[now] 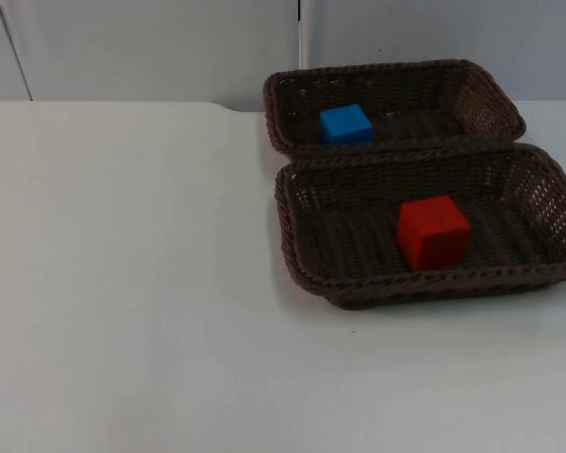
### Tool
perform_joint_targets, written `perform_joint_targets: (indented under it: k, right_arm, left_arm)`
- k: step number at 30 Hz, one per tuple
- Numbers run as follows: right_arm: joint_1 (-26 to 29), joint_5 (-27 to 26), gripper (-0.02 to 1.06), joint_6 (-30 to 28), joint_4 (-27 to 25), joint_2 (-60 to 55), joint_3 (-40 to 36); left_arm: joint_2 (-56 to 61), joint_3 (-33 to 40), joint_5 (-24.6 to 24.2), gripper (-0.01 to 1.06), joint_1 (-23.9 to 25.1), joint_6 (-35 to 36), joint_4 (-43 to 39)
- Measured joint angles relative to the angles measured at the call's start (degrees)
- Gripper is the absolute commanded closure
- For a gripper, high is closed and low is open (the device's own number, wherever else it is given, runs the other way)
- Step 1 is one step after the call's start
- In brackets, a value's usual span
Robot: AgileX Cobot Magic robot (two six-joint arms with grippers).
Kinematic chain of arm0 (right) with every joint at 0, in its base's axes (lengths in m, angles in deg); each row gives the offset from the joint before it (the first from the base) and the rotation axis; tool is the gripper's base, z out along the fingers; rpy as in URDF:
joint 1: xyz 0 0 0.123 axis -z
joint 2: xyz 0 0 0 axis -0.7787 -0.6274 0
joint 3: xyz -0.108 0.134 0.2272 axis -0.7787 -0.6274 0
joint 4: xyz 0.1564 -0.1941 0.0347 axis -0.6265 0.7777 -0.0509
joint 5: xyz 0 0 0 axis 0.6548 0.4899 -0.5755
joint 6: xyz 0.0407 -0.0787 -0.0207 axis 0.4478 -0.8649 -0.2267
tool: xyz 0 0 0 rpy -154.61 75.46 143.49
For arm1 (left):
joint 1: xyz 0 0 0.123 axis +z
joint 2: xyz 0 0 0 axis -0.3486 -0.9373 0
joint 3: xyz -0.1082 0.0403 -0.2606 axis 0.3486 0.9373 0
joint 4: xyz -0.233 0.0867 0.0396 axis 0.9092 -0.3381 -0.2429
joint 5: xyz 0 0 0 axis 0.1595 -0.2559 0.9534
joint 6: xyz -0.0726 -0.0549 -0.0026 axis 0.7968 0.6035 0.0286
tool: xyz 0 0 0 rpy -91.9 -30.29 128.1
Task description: Pick up one cube with the left hand and place it into the upper basket. Pick up one cube with the right hand and place it into the lower basket.
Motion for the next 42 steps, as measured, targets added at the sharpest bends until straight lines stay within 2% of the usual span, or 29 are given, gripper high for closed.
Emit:
perform_joint_targets:
  k: [4, 10, 22, 42]
  right_arm:
    - [6.1, 0.0, -0.01, 0.0, 0.0, 0.0, 0.0]
    - [12.0, -0.1, -0.01, 0.0, 0.0, 0.0, 0.0]
    - [19.4, -0.2, -0.01, 0.0, 0.0, 0.0, 0.0]
    - [20.7, -0.2, -0.01, 0.0, 0.0, 0.0, 0.0]
  left_arm:
    - [0.0, 0.0, 0.0, 0.00, 0.0, 0.0, 0.0]
    - [0.0, 0.0, 0.0, 0.00, 0.0, 0.0, 0.0]
    - [0.0, 0.0, 0.0, 0.00, 0.0, 0.0, 0.0]
    - [0.0, 0.0, 0.0, 0.00, 0.0, 0.0, 0.0]
